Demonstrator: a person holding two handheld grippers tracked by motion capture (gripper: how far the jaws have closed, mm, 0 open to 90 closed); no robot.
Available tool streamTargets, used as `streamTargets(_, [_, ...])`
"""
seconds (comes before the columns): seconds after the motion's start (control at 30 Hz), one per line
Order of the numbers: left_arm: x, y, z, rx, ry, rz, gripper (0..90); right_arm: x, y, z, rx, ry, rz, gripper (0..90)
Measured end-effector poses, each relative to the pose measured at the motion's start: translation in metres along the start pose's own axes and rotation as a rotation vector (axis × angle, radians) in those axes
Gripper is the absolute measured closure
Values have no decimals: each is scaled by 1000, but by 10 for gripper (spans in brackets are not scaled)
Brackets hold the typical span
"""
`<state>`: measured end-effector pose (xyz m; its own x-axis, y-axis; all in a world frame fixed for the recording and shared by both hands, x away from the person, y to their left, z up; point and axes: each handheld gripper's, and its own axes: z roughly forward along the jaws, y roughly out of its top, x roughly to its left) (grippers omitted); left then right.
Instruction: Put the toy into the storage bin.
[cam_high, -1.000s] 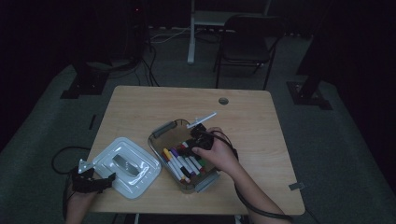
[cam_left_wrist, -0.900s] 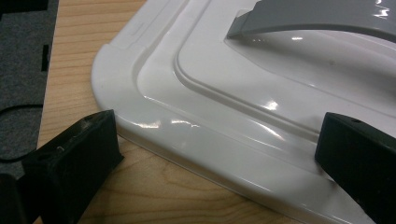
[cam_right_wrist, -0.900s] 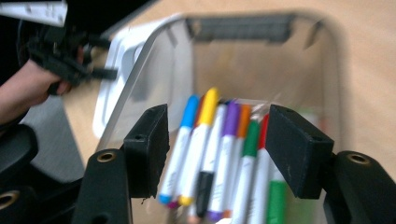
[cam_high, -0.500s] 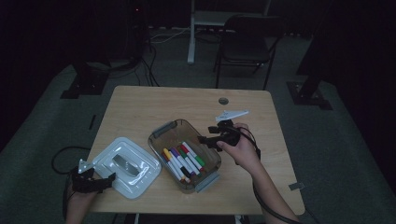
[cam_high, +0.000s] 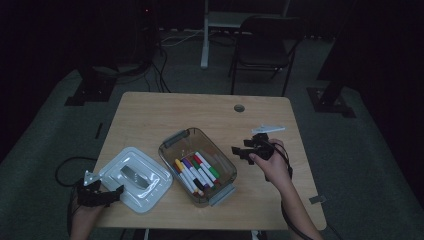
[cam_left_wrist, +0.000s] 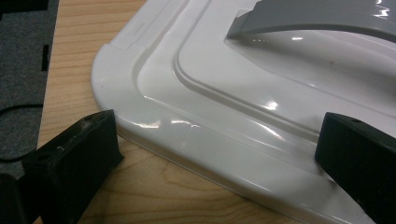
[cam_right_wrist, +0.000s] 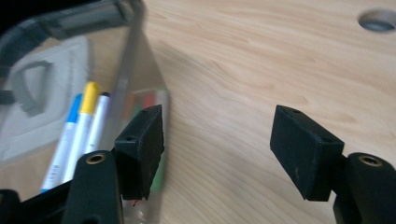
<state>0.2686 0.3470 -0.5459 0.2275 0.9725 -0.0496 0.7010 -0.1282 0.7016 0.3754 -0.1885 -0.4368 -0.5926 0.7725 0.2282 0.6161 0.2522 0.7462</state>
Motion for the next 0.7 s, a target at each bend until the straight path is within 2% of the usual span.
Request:
streamTargets(0.23, [0, 0, 0, 0, 0, 0, 5, -23, -22, 9, -4, -93, 34, 341])
streamTargets(0.33, [0, 0, 0, 0, 0, 0, 5, -31, -31, 16, 6, -119, 52, 341])
streamTargets(0.5, [0, 0, 0, 0, 1, 0, 5, -39, -49, 31, 36, -154, 44, 341])
streamTargets(0.7, [0, 0, 0, 0, 1, 0, 5, -45, -65, 43, 12, -201, 30, 343])
